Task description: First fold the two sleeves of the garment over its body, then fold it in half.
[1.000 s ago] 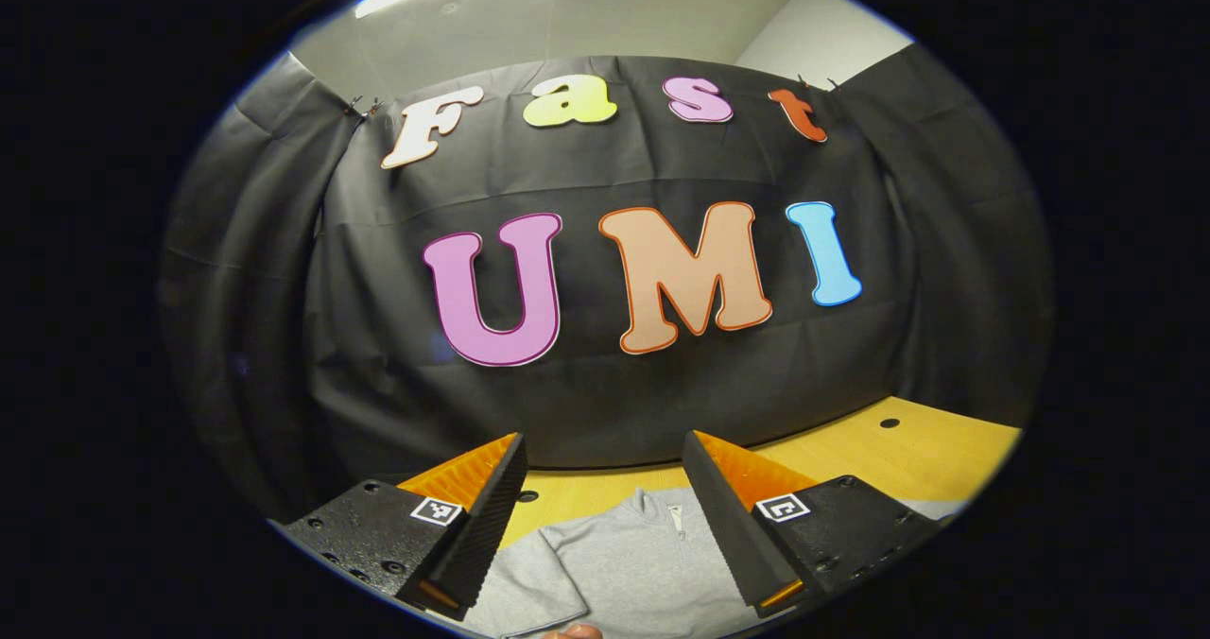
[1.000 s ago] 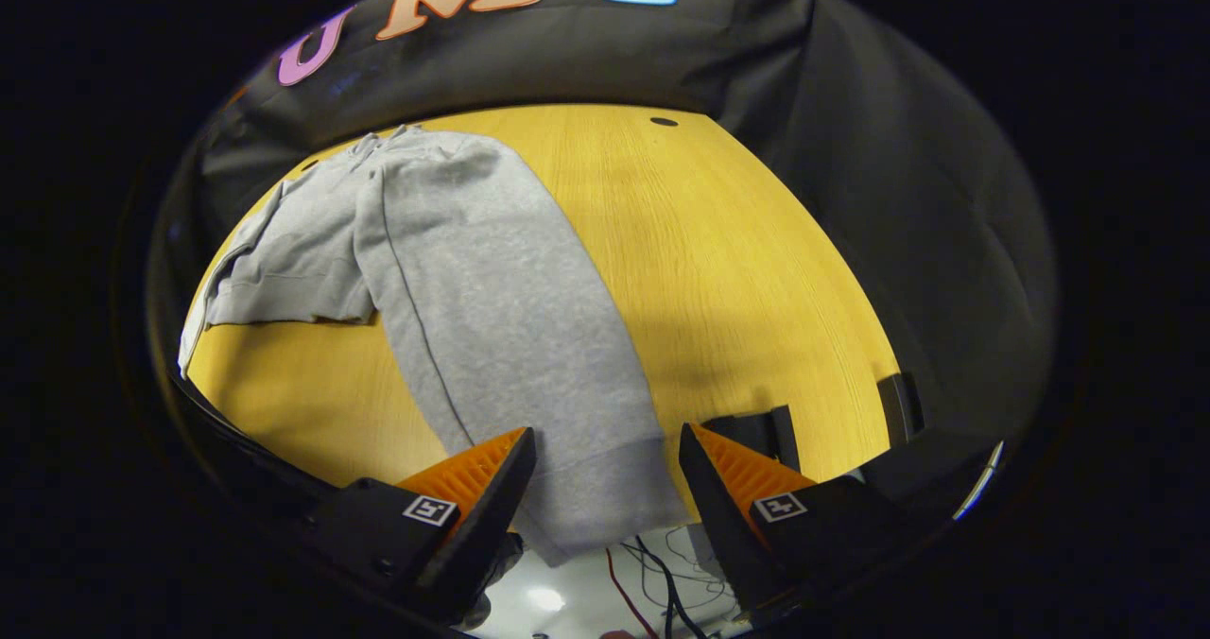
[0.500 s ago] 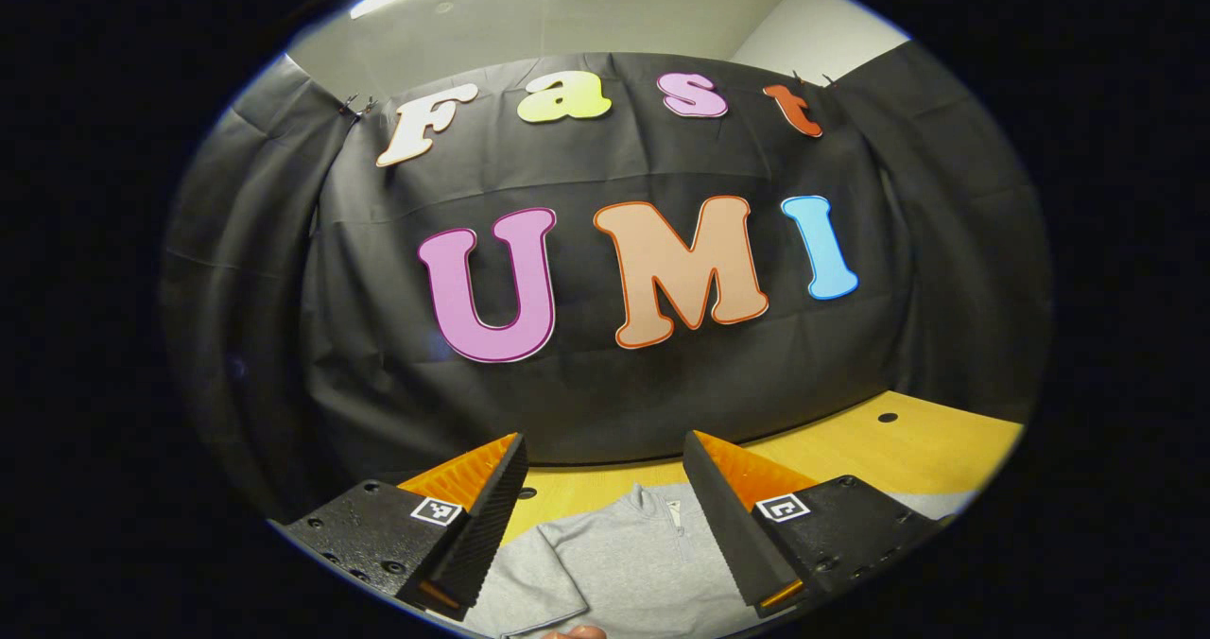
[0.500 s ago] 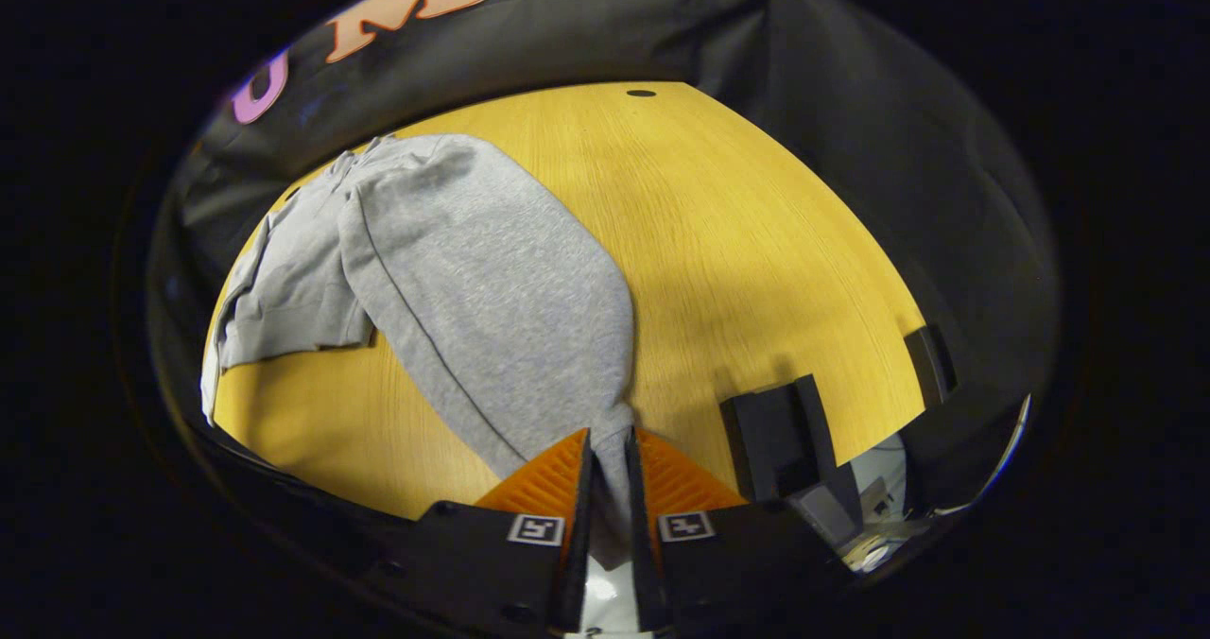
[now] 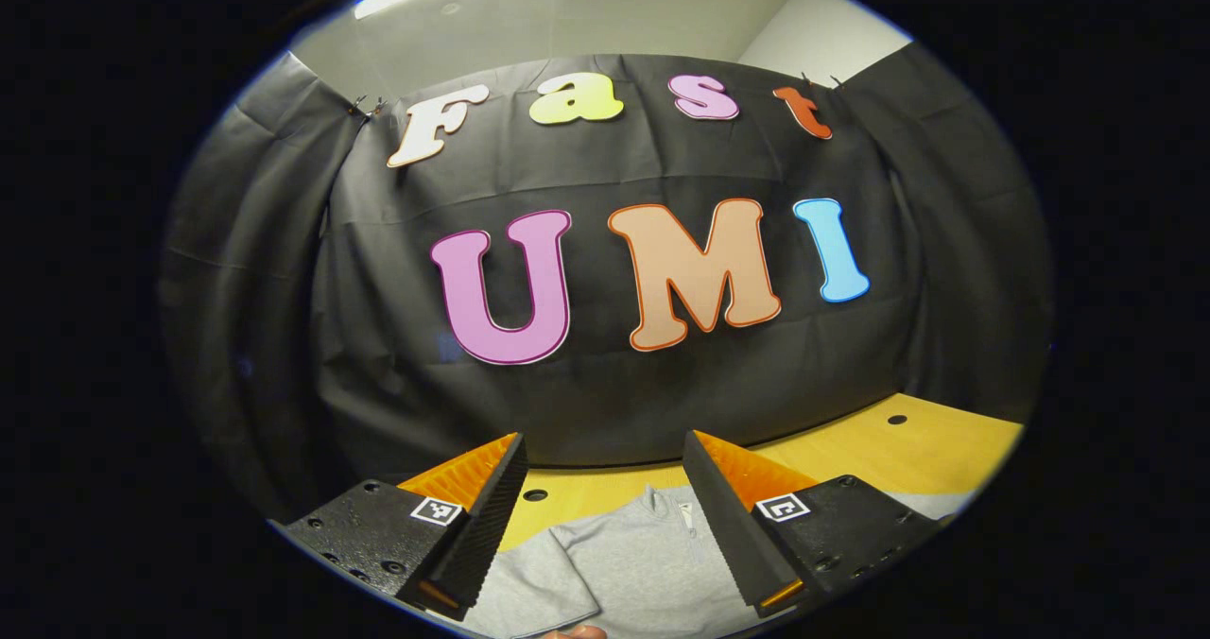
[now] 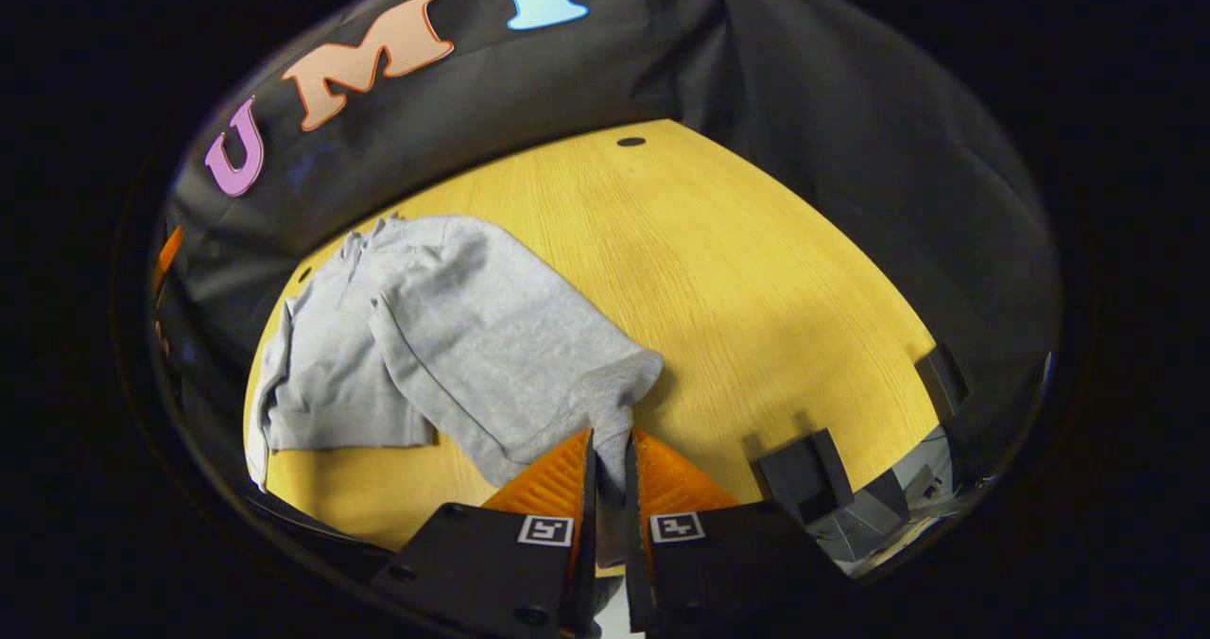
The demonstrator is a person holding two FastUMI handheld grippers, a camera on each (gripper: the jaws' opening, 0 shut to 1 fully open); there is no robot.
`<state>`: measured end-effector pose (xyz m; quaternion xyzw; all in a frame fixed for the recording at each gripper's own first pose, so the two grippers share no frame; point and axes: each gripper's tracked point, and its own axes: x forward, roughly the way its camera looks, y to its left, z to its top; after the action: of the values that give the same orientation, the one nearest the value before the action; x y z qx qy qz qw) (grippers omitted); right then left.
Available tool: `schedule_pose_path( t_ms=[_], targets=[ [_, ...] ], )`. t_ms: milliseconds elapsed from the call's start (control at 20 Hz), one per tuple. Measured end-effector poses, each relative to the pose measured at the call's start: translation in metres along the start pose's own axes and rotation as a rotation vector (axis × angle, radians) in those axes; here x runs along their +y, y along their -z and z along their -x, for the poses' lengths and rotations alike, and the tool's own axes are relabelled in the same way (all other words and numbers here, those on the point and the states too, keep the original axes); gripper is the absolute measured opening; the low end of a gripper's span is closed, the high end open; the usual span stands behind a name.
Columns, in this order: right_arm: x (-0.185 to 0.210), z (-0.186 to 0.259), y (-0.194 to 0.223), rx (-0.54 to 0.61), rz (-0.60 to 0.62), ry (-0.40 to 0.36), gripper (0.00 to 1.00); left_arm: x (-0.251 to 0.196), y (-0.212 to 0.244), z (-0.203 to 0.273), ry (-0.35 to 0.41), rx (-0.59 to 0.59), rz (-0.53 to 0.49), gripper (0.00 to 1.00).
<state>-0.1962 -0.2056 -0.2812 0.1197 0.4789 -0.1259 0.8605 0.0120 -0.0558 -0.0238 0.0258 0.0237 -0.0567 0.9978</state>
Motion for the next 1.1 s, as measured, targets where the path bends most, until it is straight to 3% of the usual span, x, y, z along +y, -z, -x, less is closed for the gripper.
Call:
schedule_pose_path(
  t_ms=[50,100,550,1100],
  targets=[
    [0.007,0.001,-0.012,-0.023,-0.009,-0.012,0.20,0.002,0.000,0.000,-0.004,0.001,-0.001,0.96],
    [0.015,0.001,-0.026,-0.046,-0.017,-0.028,0.15,0.006,0.001,0.001,-0.011,0.004,-0.003,0.96],
    [0.103,0.003,-0.125,-0.205,-0.011,-0.181,0.16,0.050,0.006,0.013,-0.101,0.013,-0.003,0.93],
    [0.263,-0.010,-0.174,-0.246,0.067,-0.425,0.16,0.125,0.018,0.045,-0.263,0.041,-0.006,0.96]
  ],
)
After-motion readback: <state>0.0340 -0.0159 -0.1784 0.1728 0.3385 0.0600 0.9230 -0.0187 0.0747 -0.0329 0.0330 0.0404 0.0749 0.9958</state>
